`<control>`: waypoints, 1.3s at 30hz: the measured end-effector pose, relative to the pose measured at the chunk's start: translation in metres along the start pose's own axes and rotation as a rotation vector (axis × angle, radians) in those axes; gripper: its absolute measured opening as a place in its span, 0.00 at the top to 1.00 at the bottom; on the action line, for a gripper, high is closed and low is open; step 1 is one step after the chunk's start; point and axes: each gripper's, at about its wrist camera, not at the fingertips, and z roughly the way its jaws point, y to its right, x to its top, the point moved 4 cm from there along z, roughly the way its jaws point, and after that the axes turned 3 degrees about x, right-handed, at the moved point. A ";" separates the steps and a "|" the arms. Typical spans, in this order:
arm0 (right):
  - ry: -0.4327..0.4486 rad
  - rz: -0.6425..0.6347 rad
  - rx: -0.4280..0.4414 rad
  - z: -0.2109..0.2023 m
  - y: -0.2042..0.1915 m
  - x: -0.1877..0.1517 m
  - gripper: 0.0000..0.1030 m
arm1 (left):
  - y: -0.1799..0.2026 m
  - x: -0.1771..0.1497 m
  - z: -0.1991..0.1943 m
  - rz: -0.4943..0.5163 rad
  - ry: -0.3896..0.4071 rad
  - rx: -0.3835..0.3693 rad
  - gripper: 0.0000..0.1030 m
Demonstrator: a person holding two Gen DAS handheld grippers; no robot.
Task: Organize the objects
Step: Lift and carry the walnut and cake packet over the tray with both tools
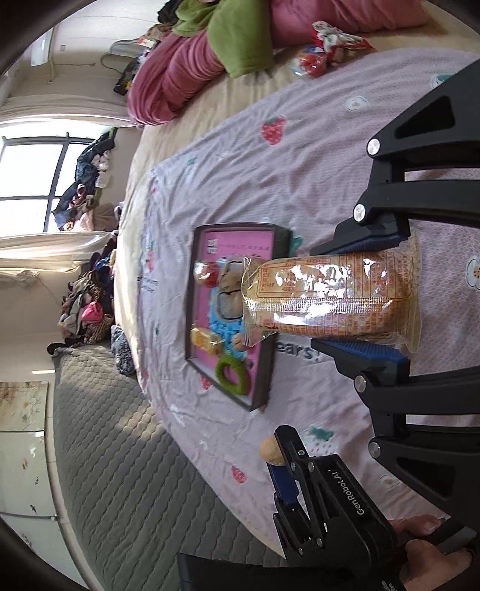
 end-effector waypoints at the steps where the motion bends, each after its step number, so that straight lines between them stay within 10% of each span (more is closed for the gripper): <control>1: 0.006 -0.001 0.000 -0.002 0.000 0.004 0.60 | 0.000 0.003 -0.002 0.001 0.004 0.001 0.67; 39: 0.124 0.000 -0.017 0.026 0.040 0.111 0.60 | 0.021 0.112 0.054 0.014 0.056 0.012 0.67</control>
